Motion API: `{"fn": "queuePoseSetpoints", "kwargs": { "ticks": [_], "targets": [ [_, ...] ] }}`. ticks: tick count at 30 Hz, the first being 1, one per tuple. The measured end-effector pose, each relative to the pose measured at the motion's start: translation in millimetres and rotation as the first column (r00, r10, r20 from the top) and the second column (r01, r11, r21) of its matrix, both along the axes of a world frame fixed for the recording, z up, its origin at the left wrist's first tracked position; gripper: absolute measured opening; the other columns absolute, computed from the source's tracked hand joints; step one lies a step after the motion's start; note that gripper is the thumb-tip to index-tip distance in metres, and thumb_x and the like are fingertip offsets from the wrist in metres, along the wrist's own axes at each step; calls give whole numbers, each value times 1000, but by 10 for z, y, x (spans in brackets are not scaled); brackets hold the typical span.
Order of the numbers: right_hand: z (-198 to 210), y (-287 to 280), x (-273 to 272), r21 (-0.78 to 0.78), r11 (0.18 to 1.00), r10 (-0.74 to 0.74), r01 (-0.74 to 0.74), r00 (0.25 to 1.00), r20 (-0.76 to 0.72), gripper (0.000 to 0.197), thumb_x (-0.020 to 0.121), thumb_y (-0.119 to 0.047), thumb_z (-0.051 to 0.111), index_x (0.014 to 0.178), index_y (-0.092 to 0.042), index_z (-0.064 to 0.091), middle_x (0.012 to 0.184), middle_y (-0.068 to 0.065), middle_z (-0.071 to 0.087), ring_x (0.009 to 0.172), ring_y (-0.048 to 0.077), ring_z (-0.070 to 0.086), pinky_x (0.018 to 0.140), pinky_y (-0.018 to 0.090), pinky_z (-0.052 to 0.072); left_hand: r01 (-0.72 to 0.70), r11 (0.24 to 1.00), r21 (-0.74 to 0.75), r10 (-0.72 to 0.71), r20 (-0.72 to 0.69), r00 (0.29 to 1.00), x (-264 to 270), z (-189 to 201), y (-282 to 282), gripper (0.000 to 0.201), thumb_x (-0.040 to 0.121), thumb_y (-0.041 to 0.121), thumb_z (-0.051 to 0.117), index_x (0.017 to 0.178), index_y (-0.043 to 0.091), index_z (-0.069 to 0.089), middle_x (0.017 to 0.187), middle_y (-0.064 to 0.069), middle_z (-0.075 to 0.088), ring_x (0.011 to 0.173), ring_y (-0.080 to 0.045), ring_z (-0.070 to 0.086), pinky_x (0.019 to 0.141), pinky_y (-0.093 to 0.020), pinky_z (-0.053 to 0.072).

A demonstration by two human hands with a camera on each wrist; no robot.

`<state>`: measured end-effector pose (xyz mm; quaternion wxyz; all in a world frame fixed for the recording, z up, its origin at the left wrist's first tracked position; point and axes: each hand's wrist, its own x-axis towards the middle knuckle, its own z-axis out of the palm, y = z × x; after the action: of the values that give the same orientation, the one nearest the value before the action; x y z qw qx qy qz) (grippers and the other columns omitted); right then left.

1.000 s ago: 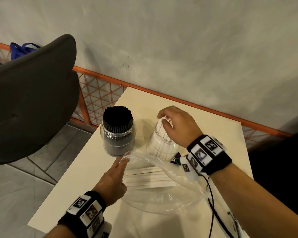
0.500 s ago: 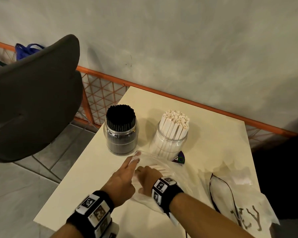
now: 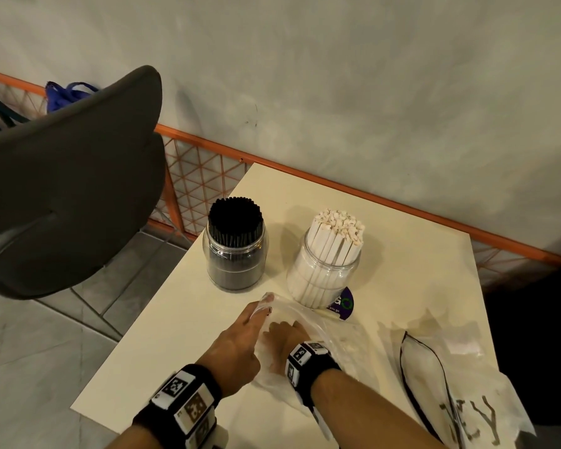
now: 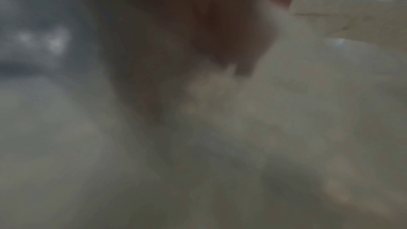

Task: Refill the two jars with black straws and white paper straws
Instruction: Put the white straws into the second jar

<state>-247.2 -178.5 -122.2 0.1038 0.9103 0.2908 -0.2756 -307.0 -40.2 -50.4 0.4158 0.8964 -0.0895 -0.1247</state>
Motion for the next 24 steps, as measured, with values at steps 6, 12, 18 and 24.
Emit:
{"fn": "queuePoseSetpoints", "kwargs": {
  "ticks": [6, 12, 18, 24],
  "targets": [
    [286, -45, 78, 120, 982, -126, 145, 980, -152, 38, 91, -25, 66, 126, -13, 60, 128, 12, 61, 120, 32, 56, 96, 37, 44, -4, 1000, 4, 4, -1, 1000, -12, 3, 24, 83, 71, -9, 43, 140, 33, 24, 140, 43, 0, 132, -5, 37, 97, -23, 45],
    [508, -80, 110, 271, 936, -185, 226, 968, -167, 27, 98, -20, 54, 122, -7, 56, 118, 17, 64, 110, 35, 60, 81, 34, 42, -51, 998, 22, 51, -10, 999, 24, 27, 83, 84, 70, -9, 42, 141, 32, 25, 139, 38, 9, 124, -13, 47, 96, -27, 46],
    [681, -227, 56, 542, 776, -235, 322, 945, -226, 27, 91, -7, 56, 114, -17, 67, 107, 8, 70, 102, 25, 64, 90, 33, 50, -98, 993, 70, 103, -84, 991, 97, 25, 156, 81, 69, -2, 45, 139, 34, 24, 153, 20, 15, 108, -18, 53, 88, -28, 47],
    [984, -347, -52, 768, 588, -184, 253, 967, -178, 19, 91, -16, 62, 108, -23, 67, 100, -3, 72, 94, 15, 65, 82, 30, 50, -97, 990, 100, 104, -69, 992, 148, 23, 184, 83, 72, -2, 49, 141, 35, 21, 151, 16, 19, 94, -20, 55, 78, -22, 45]
  ]
}}
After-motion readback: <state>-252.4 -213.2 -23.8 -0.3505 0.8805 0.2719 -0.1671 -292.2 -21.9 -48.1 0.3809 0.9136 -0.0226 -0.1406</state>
